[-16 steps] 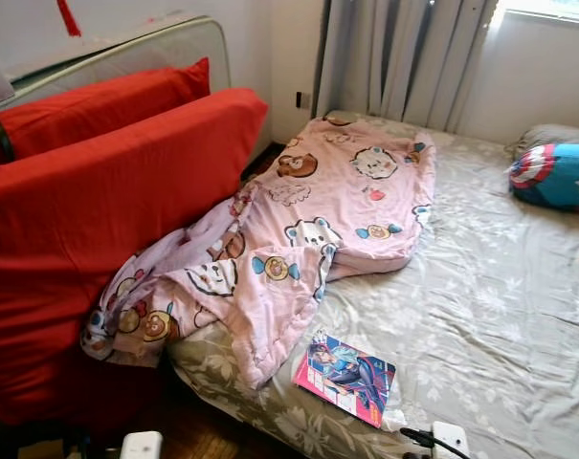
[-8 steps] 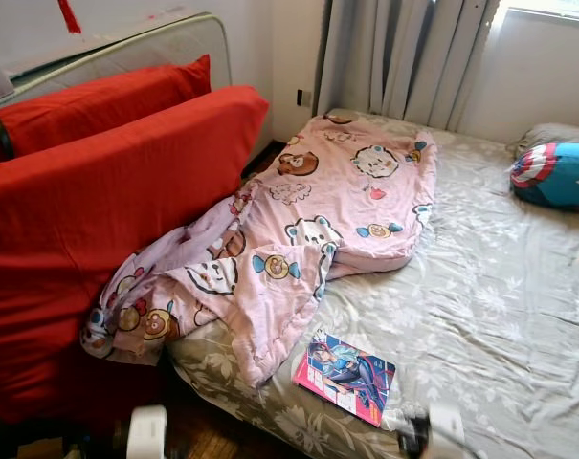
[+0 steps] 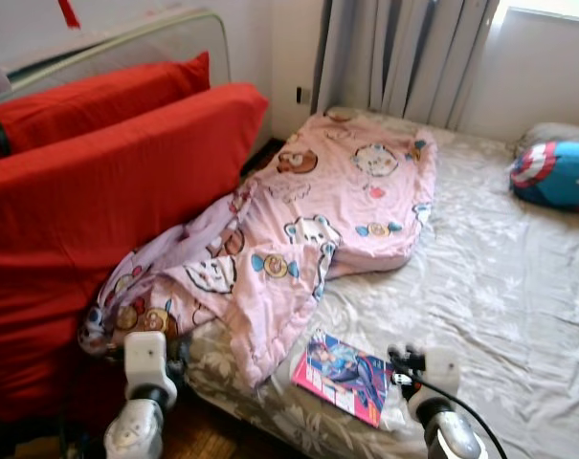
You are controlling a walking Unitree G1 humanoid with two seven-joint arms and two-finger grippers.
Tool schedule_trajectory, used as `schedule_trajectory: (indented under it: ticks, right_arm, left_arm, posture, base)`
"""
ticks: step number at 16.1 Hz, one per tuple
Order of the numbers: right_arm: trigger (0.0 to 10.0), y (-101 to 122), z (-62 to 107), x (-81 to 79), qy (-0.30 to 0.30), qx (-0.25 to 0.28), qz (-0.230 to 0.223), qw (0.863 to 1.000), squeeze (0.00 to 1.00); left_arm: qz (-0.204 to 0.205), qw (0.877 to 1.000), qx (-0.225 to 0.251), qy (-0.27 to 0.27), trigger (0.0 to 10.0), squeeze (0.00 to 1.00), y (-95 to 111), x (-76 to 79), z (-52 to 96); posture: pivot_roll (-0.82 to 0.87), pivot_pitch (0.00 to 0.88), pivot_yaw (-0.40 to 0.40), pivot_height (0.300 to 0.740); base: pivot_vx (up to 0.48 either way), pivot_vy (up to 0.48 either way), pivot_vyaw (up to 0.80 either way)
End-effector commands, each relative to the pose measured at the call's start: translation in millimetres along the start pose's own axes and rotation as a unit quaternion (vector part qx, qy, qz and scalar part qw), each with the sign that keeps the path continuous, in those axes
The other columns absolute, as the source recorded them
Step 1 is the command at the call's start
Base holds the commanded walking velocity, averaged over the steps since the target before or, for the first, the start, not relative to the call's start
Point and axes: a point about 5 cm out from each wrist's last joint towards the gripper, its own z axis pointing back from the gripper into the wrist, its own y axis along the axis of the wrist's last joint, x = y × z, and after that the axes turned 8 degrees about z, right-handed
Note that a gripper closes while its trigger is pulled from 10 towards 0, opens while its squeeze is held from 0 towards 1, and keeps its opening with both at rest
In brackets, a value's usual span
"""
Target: Clean up the room
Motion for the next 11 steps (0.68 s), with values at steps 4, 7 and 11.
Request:
schedule_trajectory:
  ticks: [4, 7, 11]
  right_arm:
    - [10.0, 1, 5.1, -3.6, -0.008, 0.017, 0.003, 1.000, 0.00]
    - [10.0, 9, 0.2, -7.6, -0.004, 0.029, 0.015, 0.999, 0.00]
    - [10.0, 7, -2.0, -6.5, -0.010, 0.007, 0.026, 1.000, 0.00]
  left_arm:
    - [0.013, 0.999, 0.027, -0.019, 10.0, 0.00, 13, 9.0, 1.0]
    - [0.023, 0.999, 0.023, -0.032, 10.0, 0.00, 18, 18.1, -5.2]
    - [0.023, 0.999, 0.012, -0.037, 10.0, 0.00, 16, 20.4, -3.0]
  posture:
    - [0.02, 0.000, -0.056, 0.740]
    - [0.02, 0.000, -0.051, 0.740]
    - [0.02, 0.000, -0.052, 0.735]
  base:
    - [0.000, 0.000, 0.00]
    - [0.000, 0.000, 0.00]
    - [0.000, 0.000, 0.00]
